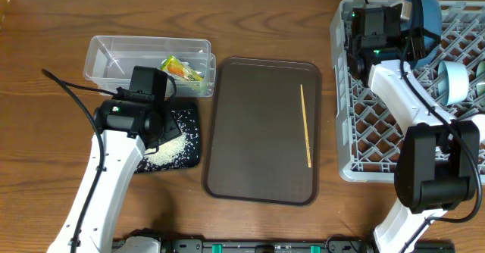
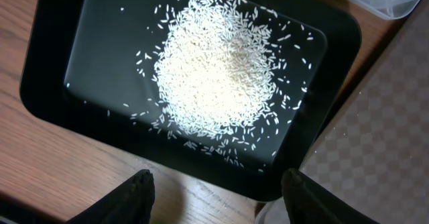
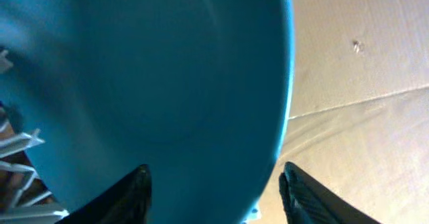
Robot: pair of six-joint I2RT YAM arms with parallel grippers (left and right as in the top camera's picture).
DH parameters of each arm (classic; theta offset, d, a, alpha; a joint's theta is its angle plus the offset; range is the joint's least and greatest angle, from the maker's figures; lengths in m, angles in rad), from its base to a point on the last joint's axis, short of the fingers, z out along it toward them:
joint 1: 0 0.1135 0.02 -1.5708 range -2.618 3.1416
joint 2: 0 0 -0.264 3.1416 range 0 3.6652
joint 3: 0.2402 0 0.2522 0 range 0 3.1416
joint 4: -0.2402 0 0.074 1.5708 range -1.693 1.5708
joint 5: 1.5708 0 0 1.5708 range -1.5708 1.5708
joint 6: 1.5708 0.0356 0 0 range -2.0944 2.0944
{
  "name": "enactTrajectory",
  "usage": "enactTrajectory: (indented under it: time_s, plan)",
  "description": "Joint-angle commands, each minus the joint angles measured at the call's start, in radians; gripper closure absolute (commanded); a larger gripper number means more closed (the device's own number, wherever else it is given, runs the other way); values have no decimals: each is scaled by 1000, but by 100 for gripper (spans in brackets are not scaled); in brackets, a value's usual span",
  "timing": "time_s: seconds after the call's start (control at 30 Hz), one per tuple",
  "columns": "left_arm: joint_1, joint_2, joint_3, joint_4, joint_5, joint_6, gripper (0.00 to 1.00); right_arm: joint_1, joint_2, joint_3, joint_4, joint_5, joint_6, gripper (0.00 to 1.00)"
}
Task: Sort waste into correct bins and load items into the dishwasher rack
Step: 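Lift the blue plate and stand it upright in the rack, then lower the right gripper onto the wooden chopstick and grasp it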
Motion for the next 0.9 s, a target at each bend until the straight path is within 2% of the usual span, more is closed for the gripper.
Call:
enactTrajectory:
  time_s: [0.0,0.23,0.37,0.53,0.63,0.77,0.87]
  plan:
    - [4,-5,6,-3,-2,-9,36,18,-26,1,0,17,55,36]
    - [4,-5,6,-3,-2,-9,36,33,-190,1,-53,-241,78,33]
    - [4,-5,6,-3,-2,-9,36,49,-292,1,-153,-573,92,32]
    - [4,-5,6,-3,-2,-9,36,66,-360,1,-350,-1094,293,36]
    - [4,-5,6,-3,-2,-9,36,79,-346,1,-441,-1321,393,36]
    - [4,-5,6,-3,-2,-9,36,118,-302,1,-555,-1392,452,34]
    - [4,-5,6,-3,-2,-9,36,160,-255,1,-622,-1389,457,37]
